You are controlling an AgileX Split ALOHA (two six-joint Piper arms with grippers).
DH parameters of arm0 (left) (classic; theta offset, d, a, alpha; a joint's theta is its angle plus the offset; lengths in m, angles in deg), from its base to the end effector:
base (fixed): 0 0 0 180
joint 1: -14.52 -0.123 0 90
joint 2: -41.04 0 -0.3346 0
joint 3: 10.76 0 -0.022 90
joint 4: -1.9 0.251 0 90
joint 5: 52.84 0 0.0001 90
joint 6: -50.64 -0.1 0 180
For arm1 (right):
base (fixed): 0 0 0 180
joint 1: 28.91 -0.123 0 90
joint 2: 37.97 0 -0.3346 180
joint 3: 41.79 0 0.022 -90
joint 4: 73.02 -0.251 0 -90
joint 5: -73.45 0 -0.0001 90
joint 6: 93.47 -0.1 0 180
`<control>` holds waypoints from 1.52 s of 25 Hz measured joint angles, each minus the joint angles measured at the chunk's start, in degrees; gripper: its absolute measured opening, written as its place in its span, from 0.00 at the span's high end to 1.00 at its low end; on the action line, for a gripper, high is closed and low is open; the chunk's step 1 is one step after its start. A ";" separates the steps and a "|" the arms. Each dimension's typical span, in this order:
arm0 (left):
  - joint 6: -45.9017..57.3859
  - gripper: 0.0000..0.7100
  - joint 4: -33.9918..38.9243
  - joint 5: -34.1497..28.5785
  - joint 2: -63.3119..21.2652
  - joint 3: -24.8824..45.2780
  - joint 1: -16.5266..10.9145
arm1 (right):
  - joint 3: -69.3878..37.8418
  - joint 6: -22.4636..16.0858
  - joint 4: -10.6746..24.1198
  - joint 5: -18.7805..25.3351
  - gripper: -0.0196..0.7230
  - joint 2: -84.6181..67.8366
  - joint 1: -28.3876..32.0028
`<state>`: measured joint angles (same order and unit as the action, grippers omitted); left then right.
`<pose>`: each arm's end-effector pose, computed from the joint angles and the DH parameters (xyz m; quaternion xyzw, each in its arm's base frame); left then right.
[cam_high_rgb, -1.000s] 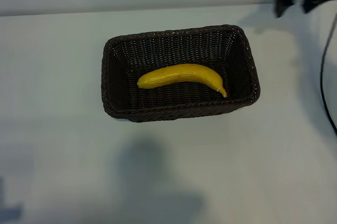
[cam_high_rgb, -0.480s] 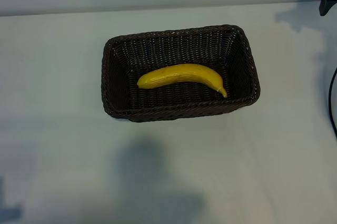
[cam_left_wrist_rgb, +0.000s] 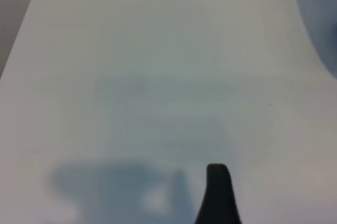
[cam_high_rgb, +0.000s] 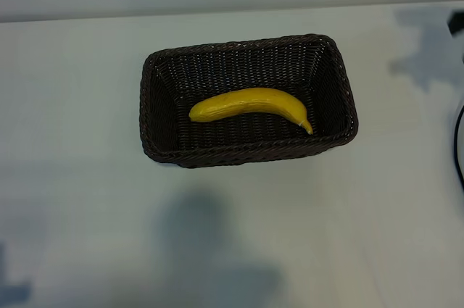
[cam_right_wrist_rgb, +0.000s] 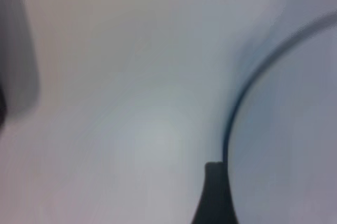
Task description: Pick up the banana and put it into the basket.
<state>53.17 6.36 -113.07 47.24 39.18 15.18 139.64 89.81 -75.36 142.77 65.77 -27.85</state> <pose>-0.0470 0.0073 0.2730 -0.0152 0.8490 0.0242 0.5277 0.3439 -0.0025 0.3171 -0.0135 0.9971 0.0168 0.0737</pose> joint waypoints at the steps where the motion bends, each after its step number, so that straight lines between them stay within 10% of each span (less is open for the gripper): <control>1: 0.00 0.19 0.00 0.00 0.00 0.00 0.00 | -3.60 0.00 0.30 0.06 0.21 -3.26 -0.11; 20: -0.05 0.19 0.00 0.00 0.00 0.00 0.00 | -46.24 -1.95 1.29 0.08 0.21 -56.96 -0.11; 38: -0.19 0.19 0.00 0.00 0.00 0.00 0.00 | -51.98 -3.28 3.75 -7.16 0.21 -83.34 -0.11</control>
<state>52.98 6.36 -113.07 47.24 39.18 15.18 87.67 86.53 -71.60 135.61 -17.57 -27.96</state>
